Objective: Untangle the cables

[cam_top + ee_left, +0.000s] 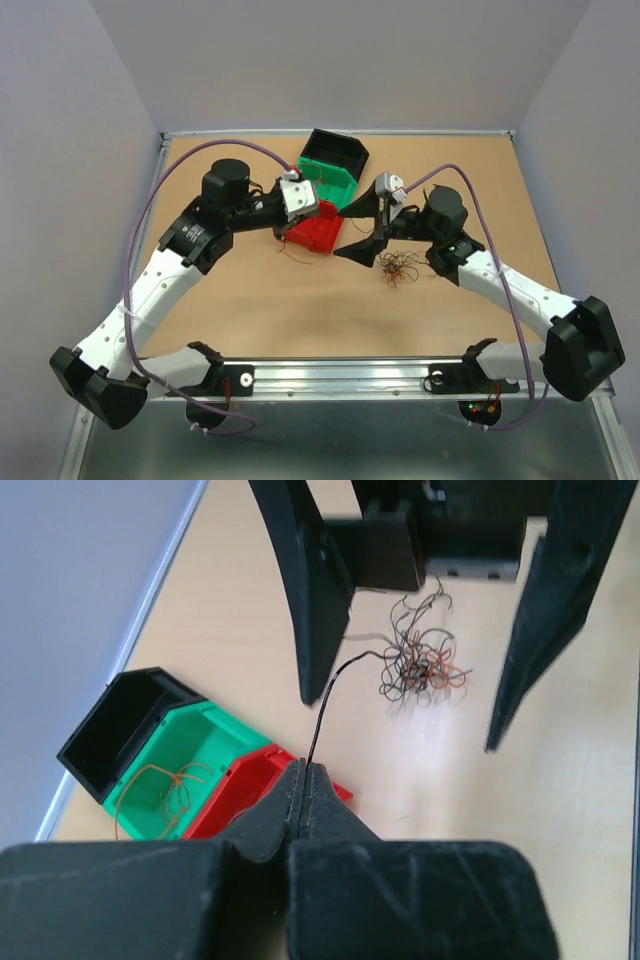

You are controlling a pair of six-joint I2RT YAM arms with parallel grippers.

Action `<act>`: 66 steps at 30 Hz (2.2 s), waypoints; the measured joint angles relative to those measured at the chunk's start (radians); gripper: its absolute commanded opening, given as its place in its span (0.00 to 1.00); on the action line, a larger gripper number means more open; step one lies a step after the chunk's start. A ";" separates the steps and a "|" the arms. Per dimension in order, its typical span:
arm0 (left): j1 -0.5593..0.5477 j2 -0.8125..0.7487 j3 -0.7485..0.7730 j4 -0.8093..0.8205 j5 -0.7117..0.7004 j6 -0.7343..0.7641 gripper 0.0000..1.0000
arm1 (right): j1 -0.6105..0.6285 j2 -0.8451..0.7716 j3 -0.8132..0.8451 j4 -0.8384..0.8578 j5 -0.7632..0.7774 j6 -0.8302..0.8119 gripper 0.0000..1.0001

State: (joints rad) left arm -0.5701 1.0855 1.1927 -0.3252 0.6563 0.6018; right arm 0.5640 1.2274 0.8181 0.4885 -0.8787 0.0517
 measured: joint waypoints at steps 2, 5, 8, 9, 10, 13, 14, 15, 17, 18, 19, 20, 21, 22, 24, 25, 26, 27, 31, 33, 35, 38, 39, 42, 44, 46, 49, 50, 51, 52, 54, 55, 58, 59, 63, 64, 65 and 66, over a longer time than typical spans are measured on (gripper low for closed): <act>-0.005 0.043 0.062 -0.002 0.007 -0.034 0.00 | 0.000 0.041 0.000 0.071 -0.041 0.024 1.00; -0.021 0.103 0.124 -0.010 0.008 -0.068 0.00 | 0.002 0.099 0.000 0.154 -0.069 0.063 1.00; -0.045 0.161 0.179 -0.021 -0.005 -0.092 0.00 | 0.007 0.132 0.000 0.193 -0.063 0.096 0.98; -0.052 0.175 0.194 -0.024 -0.012 -0.096 0.00 | 0.010 0.138 0.000 0.202 -0.056 0.101 0.97; -0.066 0.195 0.217 -0.028 -0.023 -0.105 0.00 | 0.013 0.143 0.000 0.211 -0.039 0.109 0.98; -0.097 0.242 0.272 -0.023 -0.053 -0.130 0.00 | 0.020 0.151 0.001 0.232 0.007 0.121 0.99; -0.104 0.255 0.285 -0.020 -0.063 -0.145 0.00 | 0.020 0.152 0.001 0.235 0.018 0.122 0.99; -0.110 0.264 0.294 -0.014 -0.071 -0.152 0.00 | 0.021 0.156 0.001 0.239 0.034 0.123 0.99; -0.120 0.283 0.309 0.001 -0.089 -0.177 0.00 | 0.023 0.165 0.001 0.244 0.060 0.123 0.99; -0.124 0.292 0.314 0.009 -0.100 -0.192 0.00 | 0.024 0.175 0.002 0.246 0.074 0.120 0.98; -0.127 0.302 0.317 0.021 -0.118 -0.209 0.00 | 0.025 0.183 0.003 0.246 0.085 0.117 0.98; -0.129 0.308 0.322 0.024 -0.128 -0.220 0.00 | 0.027 0.193 0.003 0.246 0.100 0.112 0.97; -0.129 0.315 0.327 0.031 -0.144 -0.235 0.00 | 0.029 0.203 0.003 0.246 0.114 0.105 0.96; -0.129 0.320 0.330 0.038 -0.154 -0.245 0.00 | 0.032 0.216 0.004 0.246 0.131 0.096 0.95; -0.129 0.325 0.342 0.052 -0.182 -0.275 0.00 | 0.038 0.243 0.009 0.249 0.162 0.082 0.92; -0.129 0.325 0.345 0.059 -0.190 -0.286 0.00 | 0.040 0.256 0.010 0.254 0.173 0.077 0.91; -0.129 0.325 0.347 0.069 -0.200 -0.299 0.00 | 0.045 0.270 0.010 0.265 0.184 0.075 0.79; -0.129 0.323 0.348 0.075 -0.216 -0.314 0.00 | 0.047 0.280 0.010 0.280 0.192 0.075 0.67; -0.129 0.323 0.347 0.105 -0.254 -0.365 0.00 | 0.059 0.316 0.010 0.372 0.235 0.089 0.24; -0.129 0.317 0.344 0.120 -0.285 -0.385 0.00 | 0.063 0.331 0.010 0.410 0.261 0.098 0.00; -0.129 0.304 0.331 0.138 -0.319 -0.397 0.00 | 0.065 0.338 0.010 0.423 0.273 0.102 0.00; -0.114 0.270 0.291 0.174 -0.376 -0.414 0.00 | 0.066 0.338 0.010 0.450 0.289 0.106 0.00; -0.109 0.261 0.280 0.180 -0.388 -0.418 0.00 | 0.066 0.338 0.010 0.457 0.293 0.105 0.01; -0.065 0.225 0.229 0.190 -0.418 -0.441 0.00 | 0.067 0.326 0.010 0.469 0.319 0.097 0.01; -0.037 0.214 0.190 0.208 -0.427 -0.457 0.00 | 0.076 0.307 0.009 0.469 0.331 0.093 0.00; 0.016 0.213 0.154 0.246 -0.459 -0.464 0.00 | 0.082 0.283 -0.003 0.465 0.352 0.084 0.00; 0.124 0.213 0.122 0.315 -0.544 -0.466 0.00 | 0.079 0.264 -0.006 0.449 0.391 0.073 0.01; 0.153 0.213 0.114 0.336 -0.573 -0.466 0.00 | 0.078 0.261 -0.006 0.439 0.407 0.068 0.00; 0.169 0.213 0.108 0.354 -0.609 -0.465 0.00 | 0.078 0.261 -0.005 0.427 0.420 0.061 0.00; 0.174 0.213 0.103 0.370 -0.634 -0.464 0.00 | 0.078 0.261 -0.004 0.402 0.436 0.054 0.00; 0.175 0.213 0.095 0.400 -0.658 -0.463 0.00 | 0.078 0.262 -0.001 0.345 0.456 0.039 0.01; 0.177 0.213 0.091 0.415 -0.661 -0.462 0.01 | 0.078 0.267 0.007 0.304 0.463 0.027 0.00; 0.188 0.213 0.082 0.441 -0.598 -0.448 0.50 | 0.078 0.291 0.036 0.230 0.465 0.005 0.00; 0.192 0.212 0.078 0.447 -0.570 -0.453 0.65 | 0.078 0.300 0.045 0.206 0.462 -0.003 0.00; 0.208 0.204 0.048 0.455 -0.368 -0.421 0.81 | 0.078 0.317 0.058 0.161 0.457 -0.012 0.00; 0.208 0.201 0.042 0.451 -0.327 -0.412 0.82 | 0.078 0.319 0.058 0.154 0.456 -0.015 0.01; 0.208 0.200 0.042 0.441 -0.274 -0.401 0.82 | 0.078 0.320 0.058 0.145 0.455 -0.017 0.01; 0.208 0.200 0.042 0.433 -0.219 -0.388 0.83 | 0.078 0.320 0.058 0.140 0.452 -0.019 0.01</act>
State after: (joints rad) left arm -0.3626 1.2850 1.2346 0.1078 0.4374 0.2134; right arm 0.6418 1.5471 0.8764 0.6281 -0.4271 0.0326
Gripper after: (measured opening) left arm 0.816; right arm 0.020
